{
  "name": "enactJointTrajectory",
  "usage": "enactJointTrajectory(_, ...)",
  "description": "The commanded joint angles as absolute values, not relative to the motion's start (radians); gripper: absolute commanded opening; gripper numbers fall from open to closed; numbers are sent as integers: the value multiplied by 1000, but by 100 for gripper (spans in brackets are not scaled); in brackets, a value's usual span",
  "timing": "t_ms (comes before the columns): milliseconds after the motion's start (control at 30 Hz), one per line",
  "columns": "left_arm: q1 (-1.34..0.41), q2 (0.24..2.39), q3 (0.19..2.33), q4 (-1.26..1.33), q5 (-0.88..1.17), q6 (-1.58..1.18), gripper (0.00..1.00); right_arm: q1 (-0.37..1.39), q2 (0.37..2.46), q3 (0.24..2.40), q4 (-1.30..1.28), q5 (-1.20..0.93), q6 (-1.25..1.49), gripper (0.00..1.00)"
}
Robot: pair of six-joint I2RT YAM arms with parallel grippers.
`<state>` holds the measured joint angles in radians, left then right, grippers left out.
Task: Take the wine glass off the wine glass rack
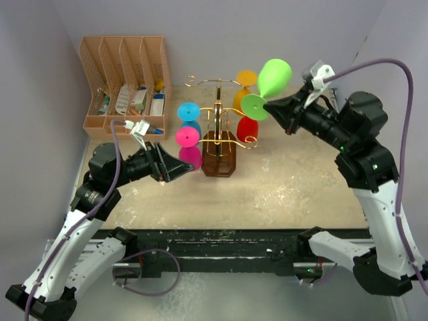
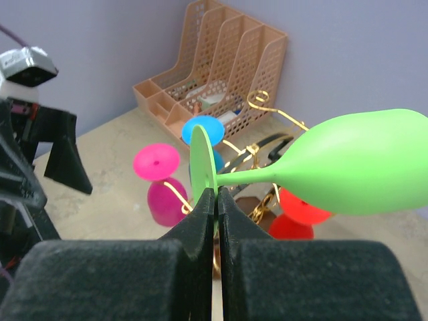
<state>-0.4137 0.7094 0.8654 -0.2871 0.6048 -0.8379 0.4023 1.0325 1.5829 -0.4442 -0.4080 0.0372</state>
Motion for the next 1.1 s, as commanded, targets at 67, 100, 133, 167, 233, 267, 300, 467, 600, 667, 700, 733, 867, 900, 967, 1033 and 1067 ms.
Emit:
enactJointTrajectory(67,-417,691,862,-289,597,-806,93,476,1165,1705,-342,-275,-51,0)
enactJointTrajectory(100,-417,688,862,-290,595,-808,93,479,1169,1702,-328,-262,-61,0)
enactJointTrajectory(133,-417,686,864,-291,592,-812,93,483,1168,1695,-311,-244,-69,0)
enactJointTrajectory(167,-418,684,865,-292,587,-816,93,485,1163,1687,-295,-225,-76,0)
enactJointTrajectory(233,-417,679,864,-304,563,-840,91,489,1148,1667,-270,-203,-96,0)
enactJointTrajectory(267,-418,674,863,-318,540,-862,89,491,1134,1651,-254,-198,-105,0)
enactJointTrajectory(300,-417,669,856,-325,515,-893,87,493,1121,1632,-241,-193,-115,0)
enactJointTrajectory(467,-418,634,784,-210,503,-1063,84,580,1074,1561,-249,-101,-206,0)
enactJointTrajectory(600,-418,646,814,-221,492,-1066,84,703,1068,1538,-281,59,-292,0)
enactJointTrajectory(667,-417,656,835,-241,490,-1053,84,737,1071,1532,-280,106,-315,0)
enactJointTrajectory(700,-417,661,847,-253,489,-1049,84,751,1070,1528,-274,127,-324,0)
enactJointTrajectory(733,-418,663,857,-266,487,-1042,84,768,1071,1524,-267,151,-335,0)
enactJointTrajectory(867,-417,664,891,-305,471,-1024,84,862,1072,1491,-217,267,-399,0)
enactJointTrajectory(900,-417,663,897,-313,466,-1023,84,888,1071,1478,-203,305,-422,0)
enactJointTrajectory(967,-418,664,904,-323,460,-1022,84,952,1066,1448,-158,378,-468,0)
enactJointTrajectory(1033,-418,667,907,-324,457,-1031,84,1016,1059,1414,-125,461,-513,0)
enactJointTrajectory(1067,-417,668,910,-322,458,-1037,84,1047,1052,1392,-103,498,-537,0)
